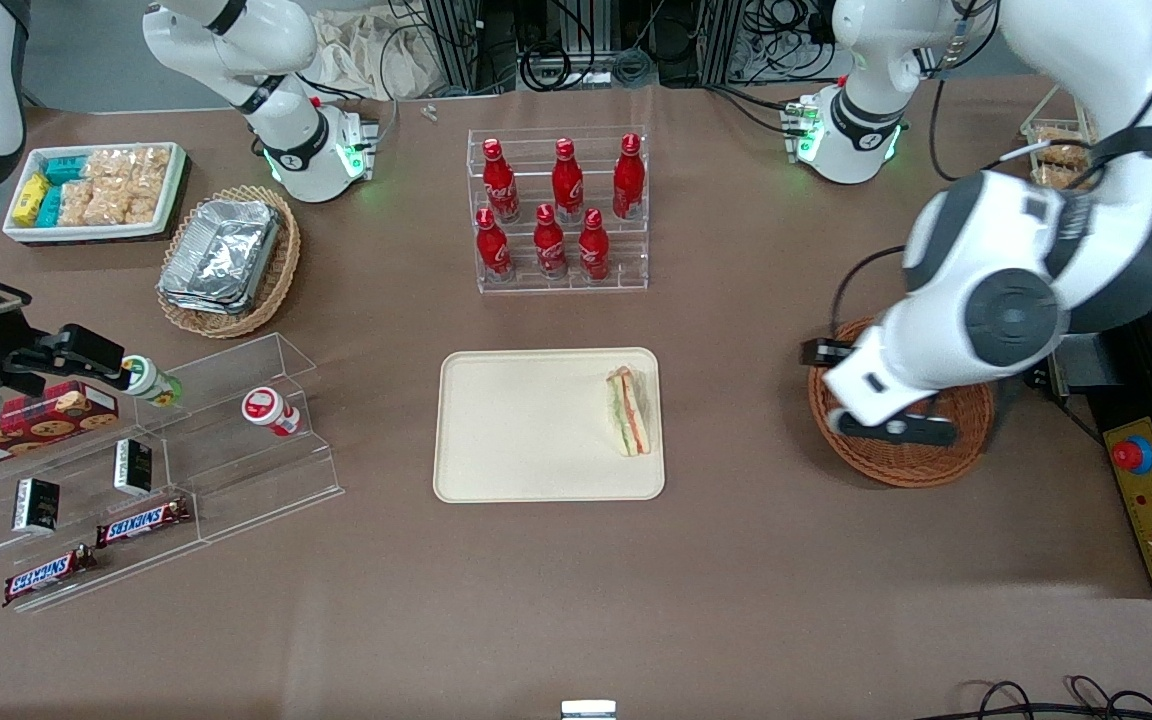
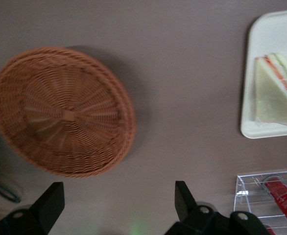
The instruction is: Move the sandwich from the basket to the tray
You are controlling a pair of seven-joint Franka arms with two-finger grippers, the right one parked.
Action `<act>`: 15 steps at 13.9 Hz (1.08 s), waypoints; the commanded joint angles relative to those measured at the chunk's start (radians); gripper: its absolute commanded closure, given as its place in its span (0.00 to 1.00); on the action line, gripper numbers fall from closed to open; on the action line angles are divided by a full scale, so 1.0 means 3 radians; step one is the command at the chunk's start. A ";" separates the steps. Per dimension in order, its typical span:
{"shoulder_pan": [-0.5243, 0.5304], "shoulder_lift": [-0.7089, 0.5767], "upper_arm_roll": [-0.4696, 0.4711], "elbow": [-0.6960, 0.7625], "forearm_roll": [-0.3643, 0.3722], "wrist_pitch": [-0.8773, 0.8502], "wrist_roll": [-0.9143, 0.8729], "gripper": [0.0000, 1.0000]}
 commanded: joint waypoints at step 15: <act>0.0332 -0.0116 0.0451 0.0187 0.0164 -0.0284 0.0380 0.00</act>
